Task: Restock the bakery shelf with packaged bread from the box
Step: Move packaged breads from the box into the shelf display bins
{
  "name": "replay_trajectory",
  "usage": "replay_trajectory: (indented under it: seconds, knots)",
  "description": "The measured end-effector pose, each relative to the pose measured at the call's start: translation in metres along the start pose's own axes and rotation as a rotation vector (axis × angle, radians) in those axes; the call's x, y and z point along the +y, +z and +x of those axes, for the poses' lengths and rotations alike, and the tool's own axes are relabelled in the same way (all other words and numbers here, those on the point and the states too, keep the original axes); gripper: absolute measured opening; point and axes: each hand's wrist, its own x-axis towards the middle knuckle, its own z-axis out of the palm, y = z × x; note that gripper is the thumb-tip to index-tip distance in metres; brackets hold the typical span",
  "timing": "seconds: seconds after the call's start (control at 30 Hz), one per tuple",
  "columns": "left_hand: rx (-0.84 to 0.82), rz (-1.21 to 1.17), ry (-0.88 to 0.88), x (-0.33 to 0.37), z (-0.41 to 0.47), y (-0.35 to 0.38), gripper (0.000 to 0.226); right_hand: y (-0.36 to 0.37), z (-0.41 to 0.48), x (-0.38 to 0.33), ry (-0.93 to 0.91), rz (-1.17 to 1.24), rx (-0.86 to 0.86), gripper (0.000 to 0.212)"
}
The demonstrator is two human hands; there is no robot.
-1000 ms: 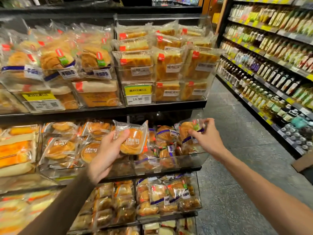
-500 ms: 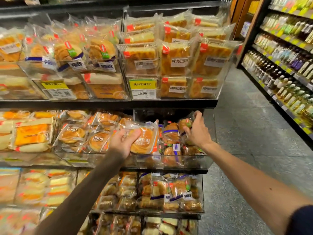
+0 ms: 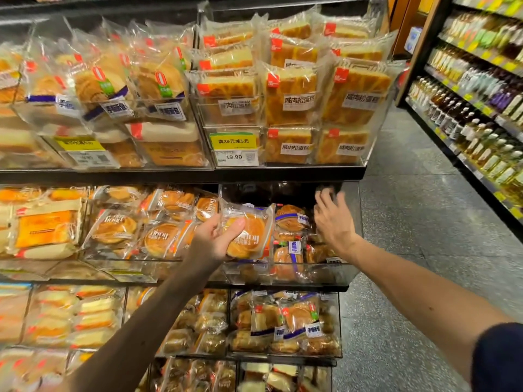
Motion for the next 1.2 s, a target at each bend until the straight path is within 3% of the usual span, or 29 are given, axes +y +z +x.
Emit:
replay_trajectory:
  seconds: [0.07, 0.13, 0.2, 0.3, 0.5, 0.7, 0.8, 0.9, 1.03, 1.1, 1.2]
  knots:
    - [-0.002, 0.041, 0.016, -0.002, 0.001, 0.0, 0.029, -0.002, 0.003, 0.005, 0.029, 0.01, -0.072, 0.042]
    - [-0.01, 0.064, 0.04, -0.006, 0.001, -0.001, 0.039, -0.005, 0.004, 0.007, 0.098, 0.096, -0.125, 0.044]
    - [0.019, 0.076, 0.058, -0.009, 0.002, -0.002, 0.039, -0.003, 0.004, 0.007, 0.141, 0.109, -0.074, 0.051]
    - [0.042, 0.096, 0.03, -0.011, 0.003, 0.001, 0.03, -0.001, -0.002, 0.002, 0.093, 0.157, -0.058, 0.058]
    - [0.003, 0.054, 0.016, -0.007, 0.004, 0.005, 0.025, 0.008, -0.003, -0.013, 0.086, 0.013, -0.217, 0.059]
    - [-0.049, -0.059, -0.07, -0.006, 0.003, 0.01, 0.039, 0.005, 0.008, -0.009, 0.07, 0.093, -0.271, 0.057]
    - [-0.06, -0.115, -0.106, -0.006, 0.001, 0.008, 0.039, -0.009, -0.001, -0.003, 0.111, 0.373, -0.22, 0.05]
    - [-0.024, -0.181, -0.146, -0.005, -0.004, 0.005, 0.035, -0.041, -0.017, 0.007, 0.173, 0.917, -0.052, 0.037]
    - [0.111, -0.272, -0.246, -0.004, -0.011, -0.003, 0.065, -0.101, -0.052, 0.001, 0.053, 1.587, -0.061, 0.039]
    - [0.158, -0.28, -0.255, -0.004, -0.015, -0.008, 0.079, -0.123, -0.069, -0.014, -0.059, 1.734, -0.132, 0.057]
    - [0.172, -0.325, -0.214, -0.006, -0.02, -0.019, 0.063, -0.141, -0.079, -0.044, -0.174, 1.799, -0.106, 0.089]
